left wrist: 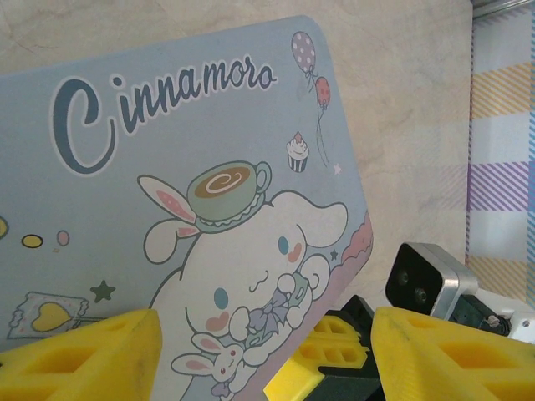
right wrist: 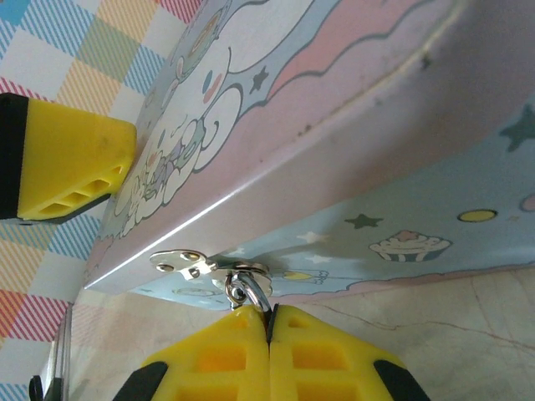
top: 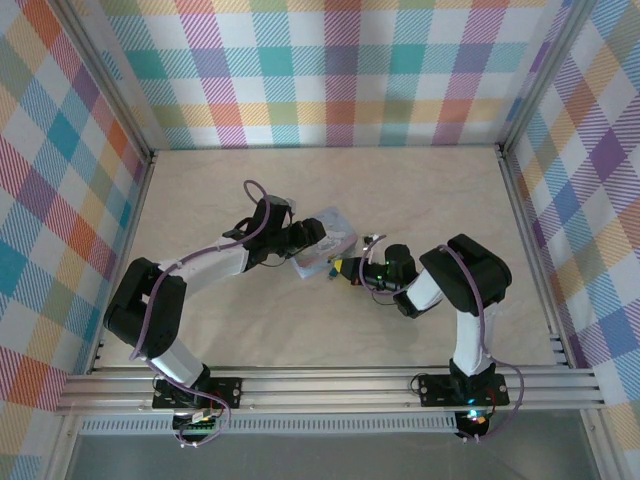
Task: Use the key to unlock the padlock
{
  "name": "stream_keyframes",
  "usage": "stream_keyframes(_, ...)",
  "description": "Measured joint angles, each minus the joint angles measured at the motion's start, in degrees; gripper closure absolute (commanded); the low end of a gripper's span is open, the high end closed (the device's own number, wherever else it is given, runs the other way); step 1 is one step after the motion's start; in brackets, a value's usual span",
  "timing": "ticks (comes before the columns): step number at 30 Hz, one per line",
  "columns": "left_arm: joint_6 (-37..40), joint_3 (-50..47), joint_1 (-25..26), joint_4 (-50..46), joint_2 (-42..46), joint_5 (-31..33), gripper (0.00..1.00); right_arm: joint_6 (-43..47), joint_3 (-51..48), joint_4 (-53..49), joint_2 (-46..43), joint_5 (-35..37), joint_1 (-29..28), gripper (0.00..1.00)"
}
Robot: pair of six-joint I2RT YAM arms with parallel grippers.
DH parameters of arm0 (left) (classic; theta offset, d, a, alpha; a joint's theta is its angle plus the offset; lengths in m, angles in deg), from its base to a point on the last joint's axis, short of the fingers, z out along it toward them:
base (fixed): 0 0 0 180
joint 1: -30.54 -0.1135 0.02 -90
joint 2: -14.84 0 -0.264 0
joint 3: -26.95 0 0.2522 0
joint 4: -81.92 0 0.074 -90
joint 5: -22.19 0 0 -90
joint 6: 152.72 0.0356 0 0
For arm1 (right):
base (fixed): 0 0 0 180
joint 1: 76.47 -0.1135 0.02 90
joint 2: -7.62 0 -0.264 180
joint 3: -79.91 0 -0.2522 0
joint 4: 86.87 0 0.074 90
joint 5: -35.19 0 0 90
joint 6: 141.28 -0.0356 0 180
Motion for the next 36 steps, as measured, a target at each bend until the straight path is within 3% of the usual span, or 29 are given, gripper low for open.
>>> stream_keyframes(25, -0.1, 0.1, 0.3, 0.3, 0.0, 0.2, 0.29, -2.4, -0.2, -7.3, -6.3, 7.3, 1.1, 1.0)
stream_keyframes(36, -0.5, -0.1, 0.3, -2.6, 2.7, 0.9, 0.19, 2.8, -1.2, -19.4, -20.0, 9.4, 1.5, 1.0)
